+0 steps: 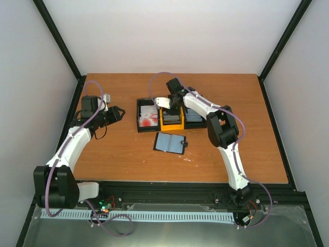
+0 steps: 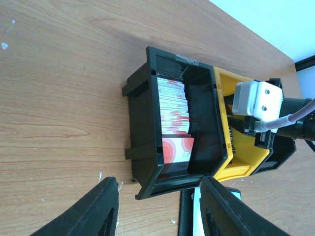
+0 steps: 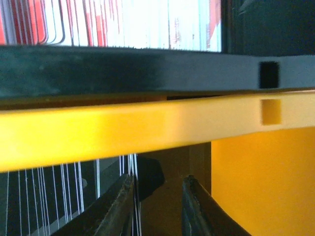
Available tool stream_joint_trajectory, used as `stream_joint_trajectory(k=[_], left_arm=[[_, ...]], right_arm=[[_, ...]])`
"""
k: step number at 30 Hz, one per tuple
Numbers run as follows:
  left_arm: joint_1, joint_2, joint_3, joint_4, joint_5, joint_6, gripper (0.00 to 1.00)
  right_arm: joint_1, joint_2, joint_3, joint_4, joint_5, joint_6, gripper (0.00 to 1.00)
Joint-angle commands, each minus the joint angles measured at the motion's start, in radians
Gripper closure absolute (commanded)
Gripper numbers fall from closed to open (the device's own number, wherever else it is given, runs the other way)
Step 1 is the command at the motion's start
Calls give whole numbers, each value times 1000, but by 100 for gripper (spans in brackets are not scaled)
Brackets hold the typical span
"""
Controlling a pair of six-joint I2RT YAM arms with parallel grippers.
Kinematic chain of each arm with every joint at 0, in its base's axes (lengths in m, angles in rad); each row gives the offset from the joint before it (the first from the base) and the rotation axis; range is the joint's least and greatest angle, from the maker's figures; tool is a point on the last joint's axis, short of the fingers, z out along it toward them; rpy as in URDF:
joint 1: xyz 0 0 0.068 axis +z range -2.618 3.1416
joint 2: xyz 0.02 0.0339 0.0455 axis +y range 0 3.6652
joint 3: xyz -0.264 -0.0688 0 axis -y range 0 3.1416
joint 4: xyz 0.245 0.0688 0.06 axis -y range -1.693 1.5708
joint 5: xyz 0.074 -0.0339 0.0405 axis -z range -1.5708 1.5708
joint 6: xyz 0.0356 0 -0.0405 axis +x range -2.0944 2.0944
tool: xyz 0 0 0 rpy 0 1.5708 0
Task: Put the credit cards into the card holder
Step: Pick up the credit card from the storage box.
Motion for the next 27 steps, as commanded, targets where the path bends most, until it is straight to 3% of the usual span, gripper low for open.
stream_joint_trajectory(k=[1,5,15,22,27], left_arm=[[10,-14,6,2,-9,-11,53],[10,-18,2,1,-11,-13,53],[11,-24,-3,5,-7,-19,54],[10,-30,-8,8,-8,-22,54],[11,-29,-6,9,-9,-23,53]], right_arm=[[-5,-37,49,-6,-30,26,75],[-11,-7,98,-41,-8,32,81],[-12,-4,91,-41,36,23,81],[-12,-7,93,-68,94,4,91],[-12,-11,90,-86,105,0,79]])
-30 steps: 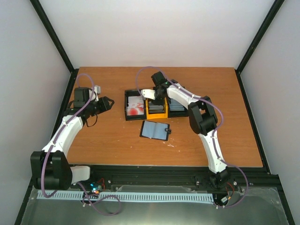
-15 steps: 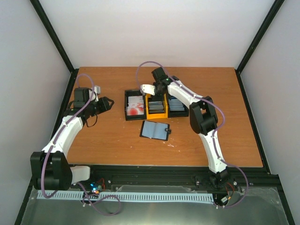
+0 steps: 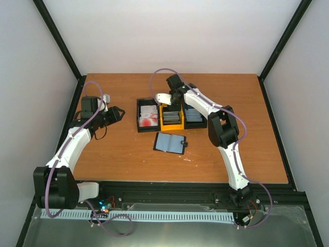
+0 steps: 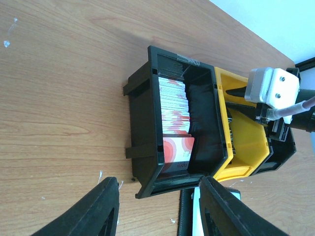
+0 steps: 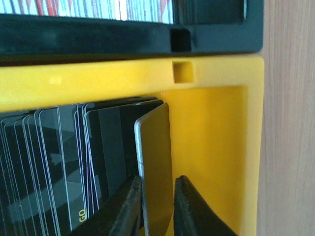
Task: Put the credit cards into the card holder
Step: Pick up the credit card from the storage box.
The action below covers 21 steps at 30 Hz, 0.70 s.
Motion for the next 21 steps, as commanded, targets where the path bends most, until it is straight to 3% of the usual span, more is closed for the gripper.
stream_joint_trajectory(k=[1,9,16,18,21], left_arm=[[11,-21,0,9,-4,-12,53],[10,-19,5,8,-4,-12,54],[10,-19,4,8,-4,-15,54],[10,-20,2,9,-4,-16,54],[10,-23,2,9,-5,-16,53]], right_arm=[[-2,-10,11,-32,22,-10,77],[-2,5,13,-24,17,-10,80],[-2,15,19,-5,33,-9,97],[-2,16,20,-6,29,-3,96],[0,18,16,-9,24,-4,86]])
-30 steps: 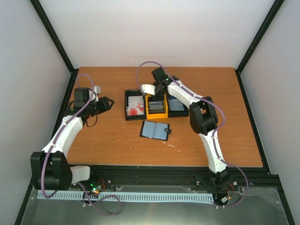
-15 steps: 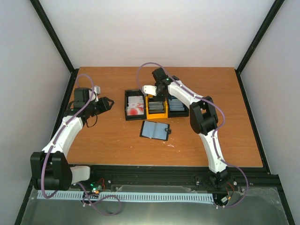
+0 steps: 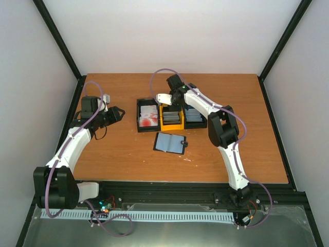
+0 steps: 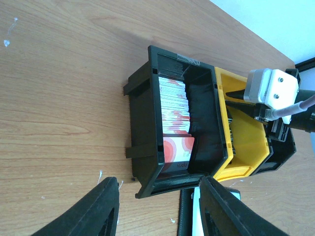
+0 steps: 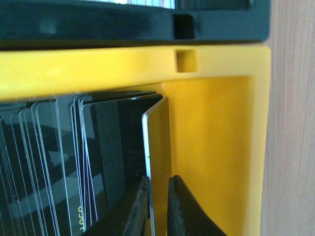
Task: Put the credit cards into the card holder
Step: Pick up the credit card from the storage box.
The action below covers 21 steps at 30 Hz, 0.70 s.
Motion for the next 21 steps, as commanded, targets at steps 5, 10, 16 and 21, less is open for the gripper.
stream_joint_trajectory(k=[5,10,16,21], left_arm=[[10,-34,3,9,-5,-18,54],[10,-45,3,10,-9,-20,54],[10,-44,8,37,20,-21,53],[10,-60,-2,92,67,-27,51]], right_arm=[[4,32,15,13,0,-5,81],[7,37,21,38,5,-18,81],[7,27,20,44,11,-24,97],[5,-14,22,23,-34,-19,97]])
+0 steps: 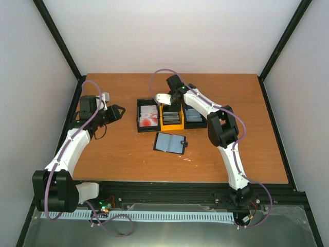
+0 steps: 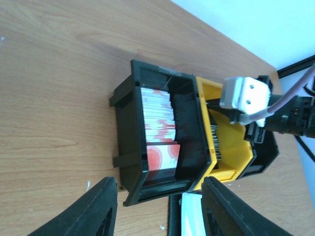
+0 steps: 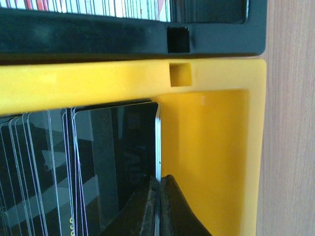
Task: Put the credit cards into the card holder
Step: Pick up the credit card from the storage box.
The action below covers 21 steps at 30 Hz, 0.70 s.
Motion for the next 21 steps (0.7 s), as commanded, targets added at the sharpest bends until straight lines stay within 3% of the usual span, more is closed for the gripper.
stream_joint_trajectory(k=[1,13,21], left_arm=[[10,-37,-5,80,59,-25,50],[8,34,-36,259,180,-86,47],[-79,140,-6,422,174,-97,40]], right_arm=[[4,-36,23,-11,-41,0,97],[-53,-121,2,-79,-194,63,97],[-116,-123,76,-199,-421,147,97]])
